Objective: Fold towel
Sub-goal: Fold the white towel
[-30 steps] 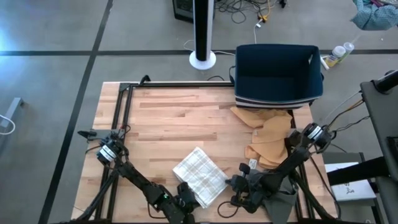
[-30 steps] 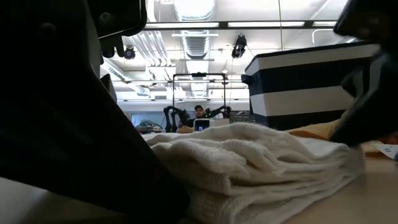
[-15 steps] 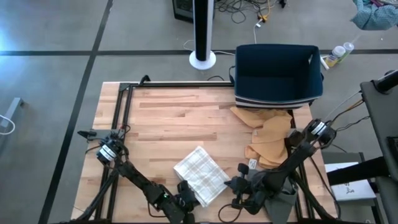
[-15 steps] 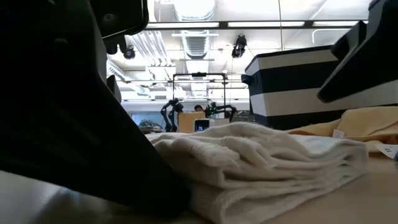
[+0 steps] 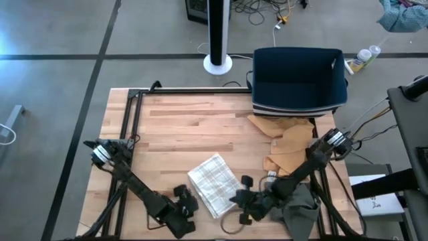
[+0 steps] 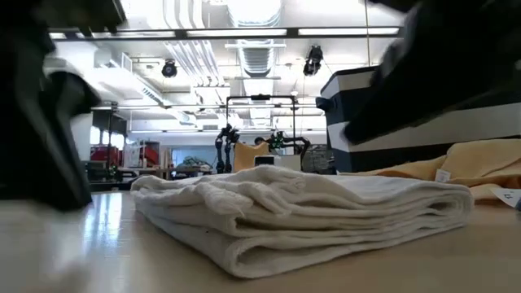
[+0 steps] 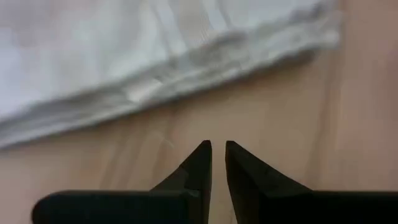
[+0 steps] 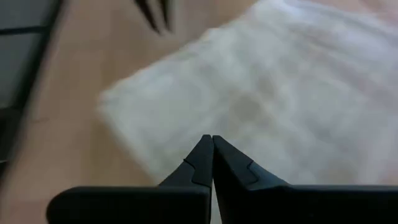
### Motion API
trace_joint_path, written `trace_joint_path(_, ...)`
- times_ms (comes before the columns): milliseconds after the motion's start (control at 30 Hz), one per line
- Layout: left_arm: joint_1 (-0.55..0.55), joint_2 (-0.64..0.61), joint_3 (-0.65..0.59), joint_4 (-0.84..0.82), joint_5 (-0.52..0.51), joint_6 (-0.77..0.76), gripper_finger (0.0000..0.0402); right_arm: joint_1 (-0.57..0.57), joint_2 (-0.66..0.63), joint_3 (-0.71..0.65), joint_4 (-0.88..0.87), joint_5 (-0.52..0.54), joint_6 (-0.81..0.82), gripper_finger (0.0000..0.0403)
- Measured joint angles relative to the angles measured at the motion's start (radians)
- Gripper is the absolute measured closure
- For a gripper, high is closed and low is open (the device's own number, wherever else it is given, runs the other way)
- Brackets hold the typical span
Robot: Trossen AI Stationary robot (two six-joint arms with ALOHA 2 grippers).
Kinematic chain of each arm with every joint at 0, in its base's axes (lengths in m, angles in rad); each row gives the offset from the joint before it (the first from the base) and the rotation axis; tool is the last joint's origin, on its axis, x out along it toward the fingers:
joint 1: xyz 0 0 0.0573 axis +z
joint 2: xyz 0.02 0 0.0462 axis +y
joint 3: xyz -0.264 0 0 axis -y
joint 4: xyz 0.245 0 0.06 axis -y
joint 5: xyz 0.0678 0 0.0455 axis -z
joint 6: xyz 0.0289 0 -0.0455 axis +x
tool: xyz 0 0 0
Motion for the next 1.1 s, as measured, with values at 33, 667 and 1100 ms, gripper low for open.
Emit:
trace_joint_path(33, -0.009, -0.032, -0.020, 0.010, -0.032, -0.009, 0.0364, -0.017, 0.002, 0.005, 0.003, -0.002, -0.010, 0.0403)
trace_joint_path(667, -0.044, -0.302, -0.562, 0.776, -0.306, 0.052, 0.0364, -0.413, 0.208, 0.242, -0.097, -0.265, -0.515, 0.0403)
trace_joint_path(1100, 0.267, -0.341, -0.584, 0.770, -0.111, 0.144, 0.0364, -0.324, -0.113, 0.313, -0.500, -0.160, -0.594, 0.0403)
